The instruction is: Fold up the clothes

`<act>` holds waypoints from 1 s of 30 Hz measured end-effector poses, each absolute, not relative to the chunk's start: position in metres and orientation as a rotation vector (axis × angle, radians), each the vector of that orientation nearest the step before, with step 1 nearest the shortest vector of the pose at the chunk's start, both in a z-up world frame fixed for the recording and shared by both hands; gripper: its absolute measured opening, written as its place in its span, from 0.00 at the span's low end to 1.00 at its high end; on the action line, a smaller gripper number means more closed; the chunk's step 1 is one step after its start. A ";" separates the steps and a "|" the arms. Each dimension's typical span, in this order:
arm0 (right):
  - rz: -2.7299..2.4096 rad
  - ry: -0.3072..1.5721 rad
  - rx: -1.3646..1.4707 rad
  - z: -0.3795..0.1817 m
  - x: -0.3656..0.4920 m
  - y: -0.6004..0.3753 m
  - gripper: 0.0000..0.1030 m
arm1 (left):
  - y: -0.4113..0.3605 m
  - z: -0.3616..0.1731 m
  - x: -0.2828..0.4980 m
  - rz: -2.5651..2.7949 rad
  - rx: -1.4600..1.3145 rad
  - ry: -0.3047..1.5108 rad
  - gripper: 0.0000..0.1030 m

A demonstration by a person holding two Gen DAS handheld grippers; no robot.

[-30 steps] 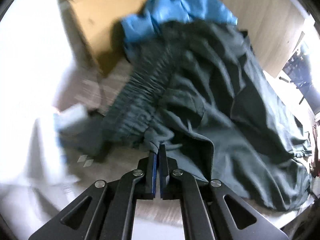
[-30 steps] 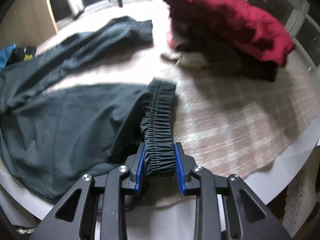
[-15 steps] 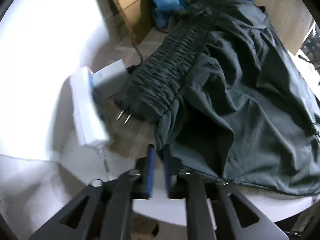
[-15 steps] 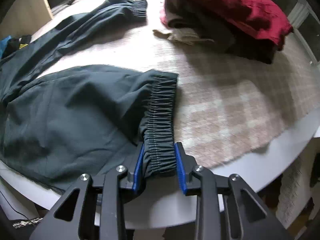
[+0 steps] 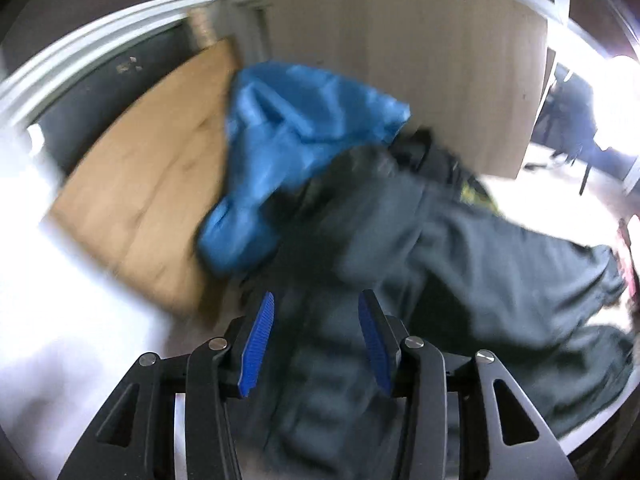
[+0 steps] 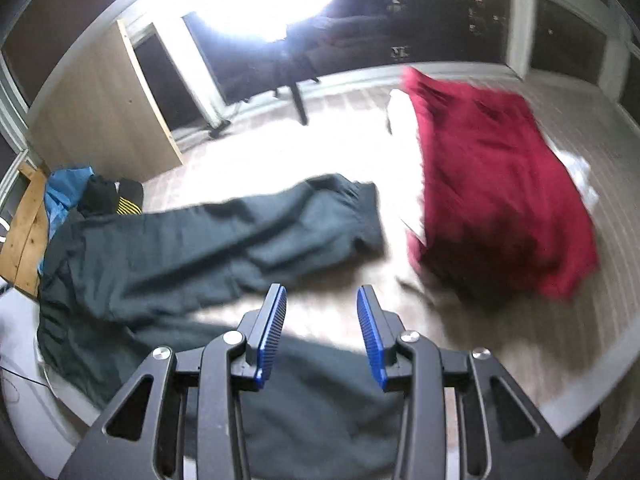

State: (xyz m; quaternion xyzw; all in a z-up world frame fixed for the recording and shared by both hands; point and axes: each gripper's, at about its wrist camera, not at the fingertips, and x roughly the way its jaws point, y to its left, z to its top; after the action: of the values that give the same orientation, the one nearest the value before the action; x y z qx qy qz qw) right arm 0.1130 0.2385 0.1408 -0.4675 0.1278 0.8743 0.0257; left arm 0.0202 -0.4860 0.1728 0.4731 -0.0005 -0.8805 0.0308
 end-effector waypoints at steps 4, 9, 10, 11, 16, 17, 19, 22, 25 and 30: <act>2.709 0.332 -1.467 0.139 0.073 0.219 0.35 | -0.485 0.148 -0.045 -2.729 1.549 -0.001 0.44; 2.624 0.238 -1.522 0.134 0.050 0.220 0.35 | -0.493 0.097 -0.090 -2.609 1.656 -0.138 0.47; 2.599 0.241 -1.527 0.132 0.047 0.224 0.35 | -0.495 0.091 -0.091 -2.615 1.675 -0.125 0.47; 2.582 0.245 -1.536 0.130 0.043 0.227 0.35 | -0.497 0.085 -0.093 -2.621 1.693 -0.113 0.47; 2.511 0.060 -1.654 0.098 -0.013 0.237 0.57 | -0.501 0.073 -0.108 -2.600 1.728 -0.136 0.47; 2.503 -0.020 -1.683 0.089 -0.028 0.234 0.57 | -0.502 0.072 -0.111 -2.593 1.729 -0.135 0.47; 2.508 -0.230 -1.743 0.071 -0.060 0.222 0.57 | -0.506 0.073 -0.115 -2.573 1.724 -0.084 0.47; 2.529 -0.515 -1.836 0.045 -0.099 0.200 0.57 | -0.507 0.075 -0.114 -2.539 1.715 -0.075 0.47; 2.566 -0.696 -1.944 0.020 -0.125 0.184 0.57 | -0.507 0.081 -0.104 -2.510 1.712 -0.073 0.47; 2.619 -0.699 -2.137 -0.003 -0.132 0.175 0.57 | -0.505 0.091 -0.093 -2.526 1.731 -0.072 0.47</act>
State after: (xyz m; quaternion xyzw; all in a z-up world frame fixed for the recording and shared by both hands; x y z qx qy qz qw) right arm -0.1316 0.1754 -0.0034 -0.6117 -0.2000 0.7496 -0.1546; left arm -0.0933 -0.5046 0.0908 0.5646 -0.0234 -0.8241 0.0393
